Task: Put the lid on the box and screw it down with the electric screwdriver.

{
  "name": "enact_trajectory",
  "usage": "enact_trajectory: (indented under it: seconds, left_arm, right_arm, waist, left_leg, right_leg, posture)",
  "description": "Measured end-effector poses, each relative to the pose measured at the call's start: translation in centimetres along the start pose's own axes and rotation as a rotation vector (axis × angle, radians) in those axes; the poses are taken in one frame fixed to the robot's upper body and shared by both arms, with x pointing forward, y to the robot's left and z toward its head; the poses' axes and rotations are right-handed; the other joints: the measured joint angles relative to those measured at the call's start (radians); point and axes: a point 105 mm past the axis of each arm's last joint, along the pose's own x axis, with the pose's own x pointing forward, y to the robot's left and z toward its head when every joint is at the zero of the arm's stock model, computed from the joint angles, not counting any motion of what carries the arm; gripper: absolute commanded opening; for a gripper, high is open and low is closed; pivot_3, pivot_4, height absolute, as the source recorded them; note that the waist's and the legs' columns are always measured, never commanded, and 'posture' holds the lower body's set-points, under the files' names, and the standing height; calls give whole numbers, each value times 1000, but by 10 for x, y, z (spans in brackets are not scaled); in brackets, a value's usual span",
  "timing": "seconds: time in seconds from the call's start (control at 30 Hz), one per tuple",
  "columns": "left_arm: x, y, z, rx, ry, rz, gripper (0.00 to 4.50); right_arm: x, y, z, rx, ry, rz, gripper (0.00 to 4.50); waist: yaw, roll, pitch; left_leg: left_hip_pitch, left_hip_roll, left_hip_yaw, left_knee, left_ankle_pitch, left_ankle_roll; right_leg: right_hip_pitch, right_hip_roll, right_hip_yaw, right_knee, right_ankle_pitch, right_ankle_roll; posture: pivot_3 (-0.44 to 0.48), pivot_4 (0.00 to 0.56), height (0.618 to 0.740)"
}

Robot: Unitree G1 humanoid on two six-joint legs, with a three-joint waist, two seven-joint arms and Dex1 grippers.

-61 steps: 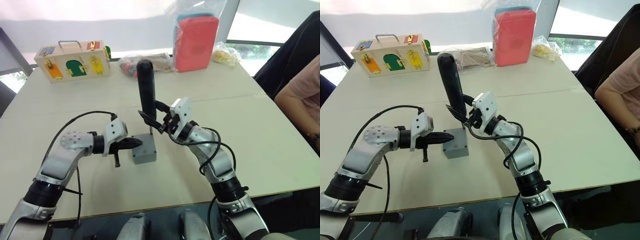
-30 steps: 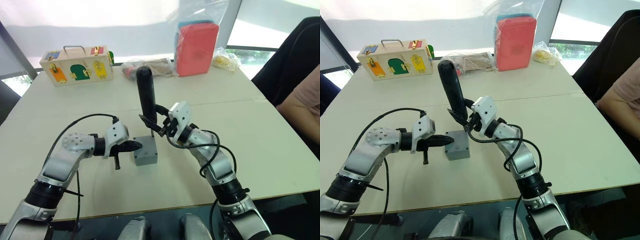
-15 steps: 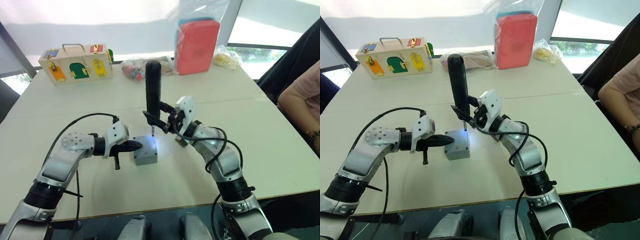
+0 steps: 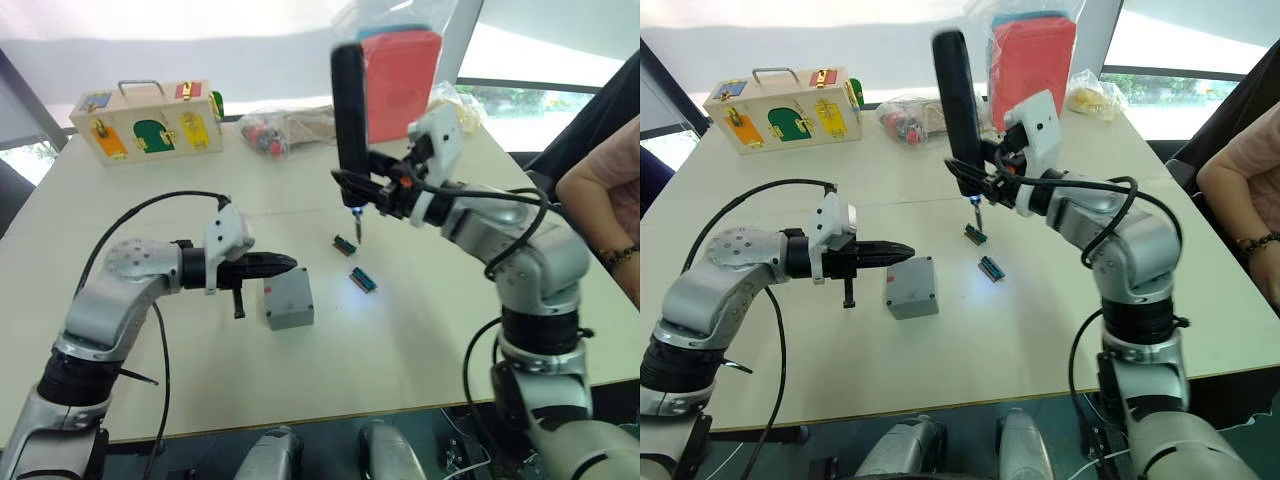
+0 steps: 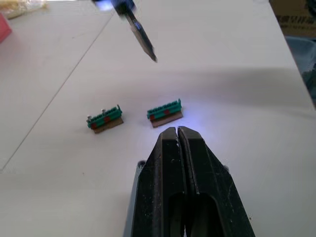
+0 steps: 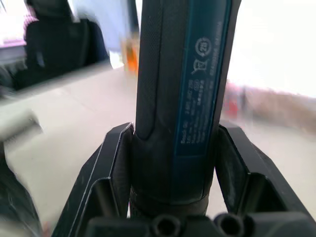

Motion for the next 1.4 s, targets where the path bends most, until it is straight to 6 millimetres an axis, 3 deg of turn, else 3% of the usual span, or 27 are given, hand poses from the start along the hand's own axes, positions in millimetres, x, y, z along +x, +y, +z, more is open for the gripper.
enact_trajectory:
  seconds: [0.23, 0.47, 0.7, 0.93, 1.0, 1.17, 1.3, 1.4]
  left_arm:
    - [-7, -2, 1, 1, 19, 1, 0]
    - [-12, 1, 2, 7, 21, 29, 0]
    - [-12, 2, 2, 11, 21, 46, 0]
    - [-13, 1, -1, 10, 31, 50, 0]
    - [-13, -1, -5, 0, 41, 50, 0]
    - [-13, -2, -5, 3, 41, 51, 0]
    - [-15, -2, -8, 0, 58, 57, 0]
    - [-19, 1, -9, -5, 66, 79, 0]
  right_arm:
    - [-28, -45, -53, 133, 414, -214, 1895]
    - [-51, -69, -91, 254, 665, -358, 1895]
    - [-58, -76, -125, 377, 784, -398, 1895]
    - [-58, -77, -130, 368, 817, -412, 1895]
    - [-58, -77, -131, 367, 819, -413, 2897]
    - [-54, -73, -131, 373, 811, -390, 4415]
    - [-53, -77, -122, 315, 784, -393, 4415]
    - [-48, -82, -95, 121, 690, -390, 4415]
  waist:
    - [0, 1, 3]
    - [1, 1, 3]
    - [-1, 1, 3]
    - [1, 1, 3]
    - [1, 1, 3]
    - [1, 1, 3]
    - [2, 1, 4]
    - [1, 1, 4]
  left_leg:
    - [-1, 0, 2, 0, 0, -1]
    - [-2, 0, 2, 0, 1, -2]
    - [-2, 0, 3, 0, 2, -4]
    - [-2, 0, 3, 1, 2, -4]
    - [-2, 0, 3, 1, 2, -4]
    - [-1, 0, 2, 2, 2, -3]
    - [-1, 0, 3, 3, 2, -3]
    - [-1, 0, 3, 2, 2, -3]
  right_leg:
    - [-1, -1, 0, -1, 0, 0]
    - [-2, -1, 1, -1, 0, 0]
    - [-2, 0, 1, 0, 0, 0]
    - [-1, 0, 1, 0, 0, 0]
    - [-1, 0, 0, 0, 0, 0]
    - [1, 0, 0, 0, 0, 0]
    - [0, 0, 0, 0, 0, 0]
    - [-1, 1, 0, 0, 0, 0]
  posture:
    - [0, 150, 740]
    - [0, 150, 740]
    - [0, 150, 740]
    - [0, 150, 740]
    - [0, 150, 740]
    - [0, 150, 740]
    - [0, 150, 740]
    - [0, 150, 740]
